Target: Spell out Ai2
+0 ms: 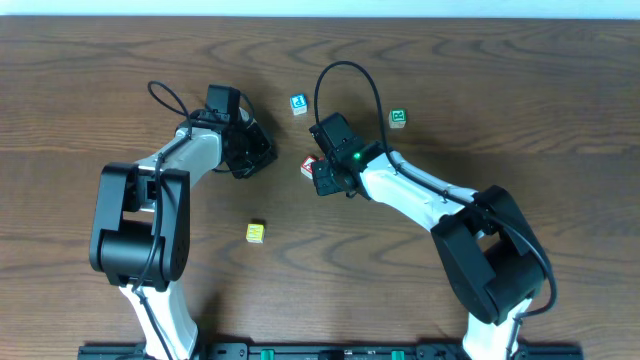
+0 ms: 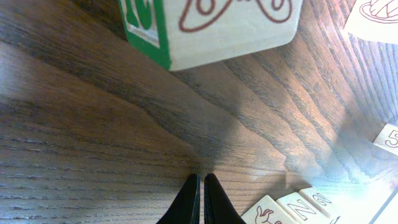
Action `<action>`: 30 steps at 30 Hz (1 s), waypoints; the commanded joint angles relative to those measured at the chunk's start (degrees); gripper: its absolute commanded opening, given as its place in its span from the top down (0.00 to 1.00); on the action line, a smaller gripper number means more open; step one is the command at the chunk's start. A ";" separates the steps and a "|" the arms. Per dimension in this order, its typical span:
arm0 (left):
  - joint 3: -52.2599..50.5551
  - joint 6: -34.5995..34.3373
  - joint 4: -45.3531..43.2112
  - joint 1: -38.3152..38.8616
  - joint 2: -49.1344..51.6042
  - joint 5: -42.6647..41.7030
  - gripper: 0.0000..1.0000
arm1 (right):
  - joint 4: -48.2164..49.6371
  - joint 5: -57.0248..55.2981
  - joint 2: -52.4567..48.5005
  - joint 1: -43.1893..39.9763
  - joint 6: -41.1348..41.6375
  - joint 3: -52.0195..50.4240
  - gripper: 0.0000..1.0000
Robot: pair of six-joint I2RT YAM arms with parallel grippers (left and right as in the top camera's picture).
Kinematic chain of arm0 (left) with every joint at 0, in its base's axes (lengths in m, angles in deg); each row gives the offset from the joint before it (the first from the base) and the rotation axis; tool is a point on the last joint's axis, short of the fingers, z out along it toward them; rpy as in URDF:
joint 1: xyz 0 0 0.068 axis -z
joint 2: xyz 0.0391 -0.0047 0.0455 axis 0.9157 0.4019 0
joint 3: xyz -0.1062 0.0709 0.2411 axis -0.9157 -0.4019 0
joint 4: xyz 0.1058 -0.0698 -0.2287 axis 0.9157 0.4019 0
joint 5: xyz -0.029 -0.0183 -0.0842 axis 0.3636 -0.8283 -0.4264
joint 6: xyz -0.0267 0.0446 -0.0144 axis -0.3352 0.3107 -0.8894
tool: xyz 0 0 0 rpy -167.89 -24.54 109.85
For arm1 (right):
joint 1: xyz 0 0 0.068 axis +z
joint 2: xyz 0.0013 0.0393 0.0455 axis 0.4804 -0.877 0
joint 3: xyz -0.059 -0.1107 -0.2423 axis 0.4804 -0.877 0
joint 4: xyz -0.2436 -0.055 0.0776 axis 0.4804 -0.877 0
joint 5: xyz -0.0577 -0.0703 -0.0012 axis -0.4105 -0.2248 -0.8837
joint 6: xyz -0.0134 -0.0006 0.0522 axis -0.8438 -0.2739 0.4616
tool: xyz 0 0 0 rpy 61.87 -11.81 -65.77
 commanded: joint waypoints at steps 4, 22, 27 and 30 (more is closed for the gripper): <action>-0.20 0.39 0.15 0.07 -1.31 -0.07 0.94 | 0.92 -1.33 -1.31 0.48 0.79 0.66 0.99; -0.20 0.35 0.17 0.09 -1.31 -0.28 0.94 | 0.81 1.66 -1.31 0.50 2.29 0.66 0.98; -0.20 0.35 0.17 0.07 -1.31 -0.28 0.94 | 0.42 3.06 -1.31 1.73 2.69 0.66 0.98; -0.17 0.35 0.17 0.07 -1.31 -0.28 0.94 | 0.44 2.99 -1.31 2.95 2.69 0.66 0.98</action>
